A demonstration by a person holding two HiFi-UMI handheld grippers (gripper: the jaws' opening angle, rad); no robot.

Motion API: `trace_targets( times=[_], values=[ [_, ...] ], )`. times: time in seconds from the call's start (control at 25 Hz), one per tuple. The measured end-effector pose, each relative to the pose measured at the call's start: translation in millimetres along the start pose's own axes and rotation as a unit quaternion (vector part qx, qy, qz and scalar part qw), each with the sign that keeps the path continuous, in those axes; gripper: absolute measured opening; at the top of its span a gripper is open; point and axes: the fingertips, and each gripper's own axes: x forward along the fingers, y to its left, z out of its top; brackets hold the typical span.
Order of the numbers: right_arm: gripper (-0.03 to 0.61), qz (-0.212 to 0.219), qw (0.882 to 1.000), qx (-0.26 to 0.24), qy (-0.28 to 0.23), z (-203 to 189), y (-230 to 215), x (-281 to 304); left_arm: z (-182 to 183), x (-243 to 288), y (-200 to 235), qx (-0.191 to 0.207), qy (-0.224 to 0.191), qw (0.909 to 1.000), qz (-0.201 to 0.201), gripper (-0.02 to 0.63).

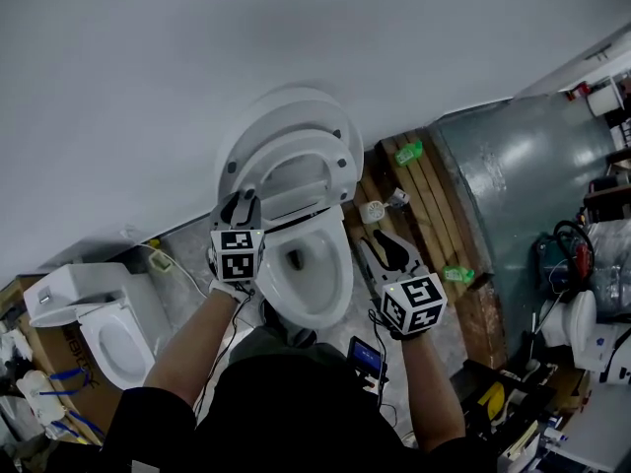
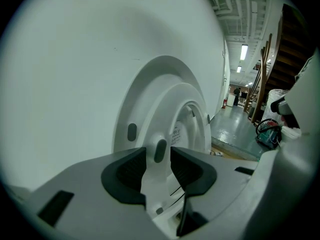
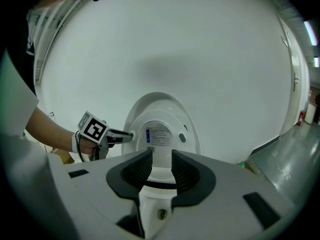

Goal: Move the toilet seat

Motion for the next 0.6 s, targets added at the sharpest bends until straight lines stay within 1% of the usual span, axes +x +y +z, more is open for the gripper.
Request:
trace_targets(
  times=[0.16, 0.32, 0.44, 0.6],
  values=[
    [0.138, -0.015, 0.999, 0.024, -0.014, -2, -10, -19, -1, 0, 1, -0.001, 0.007, 1.0, 0.0, 0.146],
    [0.135, -0.032, 0.998, 0.044, -0.027, -6, -18, -40, 0, 5, 1, -0.01, 0.017, 0.9998, -0.005, 0.153],
    [0.133, -0.045, 0.997, 0.049, -0.03, -11, -19, -56, 1, 7, 3, -0.013, 0.023, 0.9997, -0.002, 0.16],
    [0.132, -0.061, 0.996, 0.056, -0.037, -19, -21, -83, -2, 3, 3, -0.004, 0.025, 0.9997, 0.0, 0.161]
  ],
)
